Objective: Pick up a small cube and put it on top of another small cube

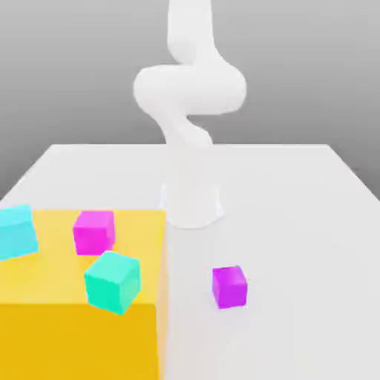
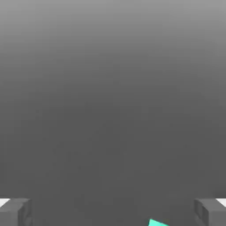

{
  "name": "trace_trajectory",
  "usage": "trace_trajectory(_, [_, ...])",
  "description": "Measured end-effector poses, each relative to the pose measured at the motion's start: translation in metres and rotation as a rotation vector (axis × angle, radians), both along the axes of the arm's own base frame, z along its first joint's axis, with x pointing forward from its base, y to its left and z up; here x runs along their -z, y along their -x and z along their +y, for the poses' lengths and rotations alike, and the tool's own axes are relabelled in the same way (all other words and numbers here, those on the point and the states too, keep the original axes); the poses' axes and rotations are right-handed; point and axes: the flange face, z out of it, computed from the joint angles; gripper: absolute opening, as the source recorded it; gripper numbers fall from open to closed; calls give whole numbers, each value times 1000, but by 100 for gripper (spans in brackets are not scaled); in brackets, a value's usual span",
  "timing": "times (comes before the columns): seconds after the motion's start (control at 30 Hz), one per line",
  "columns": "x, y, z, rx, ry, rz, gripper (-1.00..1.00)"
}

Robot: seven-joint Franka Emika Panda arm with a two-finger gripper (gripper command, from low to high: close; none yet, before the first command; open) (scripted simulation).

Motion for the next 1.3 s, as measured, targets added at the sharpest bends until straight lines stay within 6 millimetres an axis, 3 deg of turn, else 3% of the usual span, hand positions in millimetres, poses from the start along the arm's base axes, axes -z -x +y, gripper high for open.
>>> trace_trajectory(0.13, [99,-33,16,-38,-9,145,0])
trace_trajectory(0.3, [225,-39,40,-85,1,326,0])
trace_trajectory(0.43, [326,-14,57,-124,27,482,0])
trace_trajectory(0.6, [454,46,70,-171,81,685,0])
trace_trajectory(0.63, [470,52,71,-178,86,702,0])
trace_trajectory(0.8, [516,59,71,-180,88,720,0])
trace_trajectory(0.83, [524,61,71,-179,89,720,-100])
trace_trajectory(1.07, [525,61,71,-179,90,720,-100])
trace_trajectory(1.3, [477,59,72,-181,90,720,-100])
